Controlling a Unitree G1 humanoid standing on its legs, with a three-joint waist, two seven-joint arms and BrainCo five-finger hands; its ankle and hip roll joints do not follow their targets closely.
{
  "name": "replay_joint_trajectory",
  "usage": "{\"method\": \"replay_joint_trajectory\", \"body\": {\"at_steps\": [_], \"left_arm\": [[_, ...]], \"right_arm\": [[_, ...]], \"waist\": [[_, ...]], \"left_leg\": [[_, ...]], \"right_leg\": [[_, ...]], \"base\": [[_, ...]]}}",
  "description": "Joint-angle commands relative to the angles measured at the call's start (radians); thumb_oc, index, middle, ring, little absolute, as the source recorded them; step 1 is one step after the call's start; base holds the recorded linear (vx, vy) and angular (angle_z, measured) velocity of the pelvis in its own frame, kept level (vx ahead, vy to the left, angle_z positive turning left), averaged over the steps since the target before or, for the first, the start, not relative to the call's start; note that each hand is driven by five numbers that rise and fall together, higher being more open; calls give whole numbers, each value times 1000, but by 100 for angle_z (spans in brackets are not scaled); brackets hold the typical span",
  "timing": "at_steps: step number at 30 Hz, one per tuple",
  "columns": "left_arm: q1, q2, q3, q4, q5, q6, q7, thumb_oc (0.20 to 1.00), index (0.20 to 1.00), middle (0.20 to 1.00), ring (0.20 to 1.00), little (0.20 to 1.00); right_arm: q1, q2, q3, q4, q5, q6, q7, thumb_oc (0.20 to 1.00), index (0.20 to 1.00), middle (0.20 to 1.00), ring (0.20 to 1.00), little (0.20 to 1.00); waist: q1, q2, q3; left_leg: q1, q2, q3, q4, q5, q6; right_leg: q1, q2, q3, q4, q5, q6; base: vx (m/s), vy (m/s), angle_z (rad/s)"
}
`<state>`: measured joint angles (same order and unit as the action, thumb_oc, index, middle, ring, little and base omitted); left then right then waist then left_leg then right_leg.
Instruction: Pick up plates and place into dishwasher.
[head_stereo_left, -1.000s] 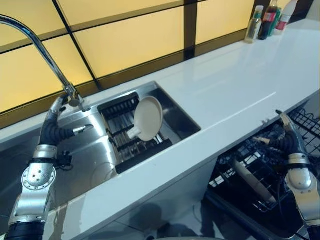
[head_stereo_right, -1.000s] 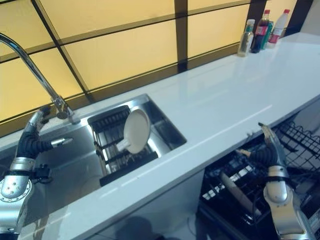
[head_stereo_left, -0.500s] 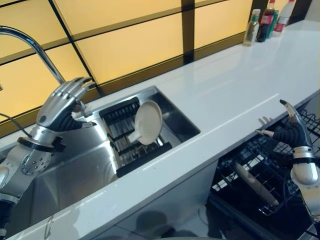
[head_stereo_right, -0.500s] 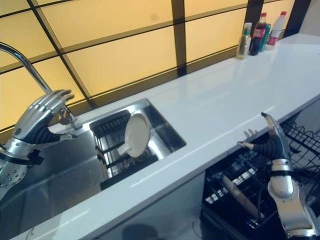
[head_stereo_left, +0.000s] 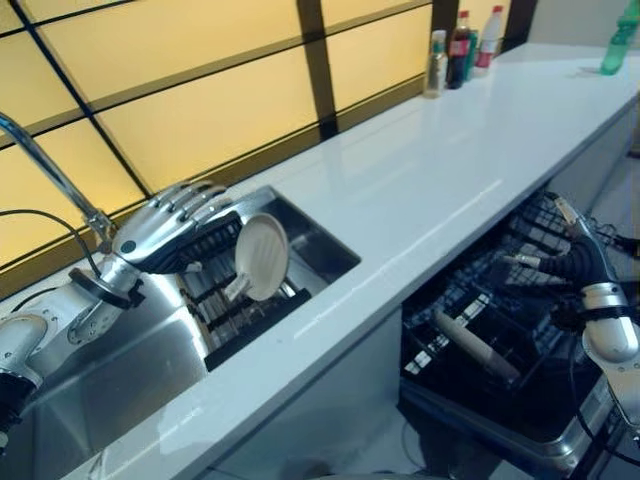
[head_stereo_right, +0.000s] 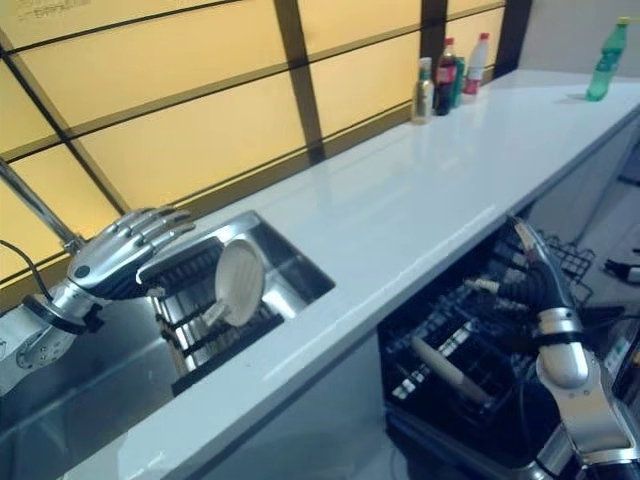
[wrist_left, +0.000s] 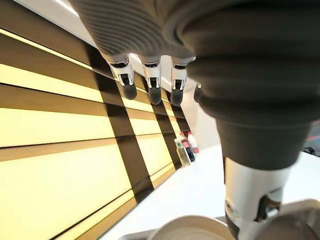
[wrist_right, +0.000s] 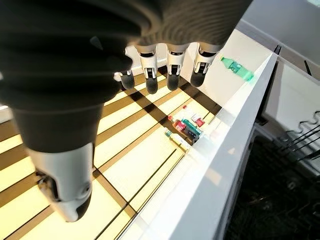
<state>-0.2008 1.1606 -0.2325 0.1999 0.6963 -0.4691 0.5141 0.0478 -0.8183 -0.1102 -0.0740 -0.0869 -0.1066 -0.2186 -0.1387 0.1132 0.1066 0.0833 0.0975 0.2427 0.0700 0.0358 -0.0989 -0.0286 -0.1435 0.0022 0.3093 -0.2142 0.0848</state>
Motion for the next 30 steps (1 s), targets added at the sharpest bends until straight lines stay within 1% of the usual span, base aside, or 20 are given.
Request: {"method": "replay_joint_trajectory", "body": {"at_steps": [1, 3, 5, 6, 7, 8, 9, 10, 13, 18, 20, 22, 26, 30], "left_arm": [[-75, 31, 72, -12, 28, 61, 33, 1000, 1000, 1000, 1000, 1000], [-97, 43, 37, 3, 21, 96, 40, 1000, 1000, 1000, 1000, 1000], [-125, 46, -3, 17, 2, 125, 49, 1000, 1000, 1000, 1000, 1000], [-145, 45, -27, 28, 0, 146, 53, 1000, 1000, 1000, 1000, 1000], [-154, 47, -36, 35, -3, 151, 56, 1000, 1000, 1000, 1000, 1000], [-164, 52, -41, 50, -1, 153, 57, 1000, 1000, 1000, 1000, 1000], [-171, 55, -46, 54, 0, 152, 58, 1000, 1000, 1000, 1000, 1000], [-184, 53, -55, 73, 8, 147, 67, 1000, 1000, 1000, 1000, 1000], [-216, 43, -80, 106, 31, 158, 88, 1000, 1000, 1000, 1000, 1000], [-201, 10, -71, 156, 81, 188, 128, 1000, 1000, 1000, 1000, 1000], [-200, -3, -85, 170, 102, 203, 131, 1000, 1000, 1000, 1000, 1000], [-220, -16, -114, 187, 122, 216, 120, 1000, 1000, 1000, 1000, 1000], [-275, -32, -181, 229, 145, 220, 88, 1000, 1000, 1000, 1000, 1000], [-295, -32, -208, 270, 126, 215, 98, 1000, 1000, 1000, 1000, 1000]], "right_arm": [[-120, -75, 49, -74, 23, -44, -7, 1000, 1000, 1000, 1000, 1000], [-171, -95, 98, -74, 33, -17, -18, 1000, 1000, 1000, 1000, 1000], [-206, -107, 128, -61, 40, -11, -27, 1000, 1000, 1000, 1000, 1000], [-231, -112, 149, -50, 45, -11, -29, 1000, 1000, 1000, 1000, 1000], [-231, -113, 149, -47, 46, -17, -28, 1000, 1000, 1000, 1000, 1000], [-212, -118, 138, -52, 42, -27, -21, 1000, 1000, 1000, 1000, 1000], [-202, -122, 132, -55, 42, -28, -21, 1000, 1000, 1000, 1000, 1000], [-198, -130, 128, -59, 45, -23, -24, 1000, 1000, 1000, 1000, 1000], [-218, -152, 123, -46, 64, -10, -25, 1000, 1000, 1000, 1000, 1000], [-219, -170, 120, -43, 54, -12, 28, 1000, 1000, 1000, 1000, 1000], [-224, -186, 124, -44, 60, -4, 34, 1000, 1000, 1000, 1000, 1000], [-251, -203, 135, -36, 72, 5, 38, 1000, 1000, 1000, 1000, 1000], [-319, -231, 159, -16, 78, 8, 52, 1000, 1000, 1000, 1000, 1000], [-348, -235, 185, -18, 87, 14, 28, 1000, 1000, 1000, 1000, 1000]], "waist": [[37, -2, 8], [48, 8, 12], [51, 13, 17], [46, 19, 20], [43, 22, 20], [30, 27, 24], [28, 28, 26], [23, 29, 28], [14, 41, 33], [-2, 65, 42], [-9, 72, 48], [-18, 78, 59], [-34, 89, 100], [-40, 86, 136]], "left_leg": [[-57, -128, -191, 108, -168, 66], [-75, -142, -245, 48, -131, 64], [-83, -151, -268, 55, -133, 64], [-79, -151, -268, 40, -132, 66], [-77, -150, -265, 29, -128, 68], [-74, -146, -245, 17, -122, 69], [-74, -145, -239, 16, -122, 69], [-76, -147, -235, 14, -123, 71], [-79, -153, -220, 13, -127, 74], [-69, -171, -192, 13, -138, 84], [-68, -176, -183, 19, -142, 87], [-74, -181, -173, 30, -146, 89], [-103, -193, -163, 44, -143, 93], [-126, -197, -159, 51, -140, 99]], "right_leg": [[75, 106, -22, -242, 125, -42], [63, 110, 2, -247, 125, -40], [48, 105, 10, -247, 125, -38], [34, 104, 10, -245, 124, -36], [28, 104, 9, -246, 127, -35], [20, 101, 5, -247, 132, -32], [18, 99, 3, -247, 133, -31], [12, 95, 3, -245, 135, -28], [-10, 85, 1, -234, 137, -23], [-25, 60, 9, -223, 139, -6], [-31, 52, 14, -216, 140, -1], [-46, 44, 19, -203, 139, 3], [-88, 35, 35, -185, 144, 10], [-113, 33, 50, -184, 157, 16]], "base": [[43, 82, -68], [3, 106, -73], [-45, 145, -53], [-50, 141, -65], [-43, 181, -59], [-18, 128, -33], [-15, 144, 0], [-9, 137, 10], [-2, 179, 6], [64, 195, 0], [75, 171, 0], [33, 158, 0], [-45, 136, -1], [-46, 47, -8]]}}
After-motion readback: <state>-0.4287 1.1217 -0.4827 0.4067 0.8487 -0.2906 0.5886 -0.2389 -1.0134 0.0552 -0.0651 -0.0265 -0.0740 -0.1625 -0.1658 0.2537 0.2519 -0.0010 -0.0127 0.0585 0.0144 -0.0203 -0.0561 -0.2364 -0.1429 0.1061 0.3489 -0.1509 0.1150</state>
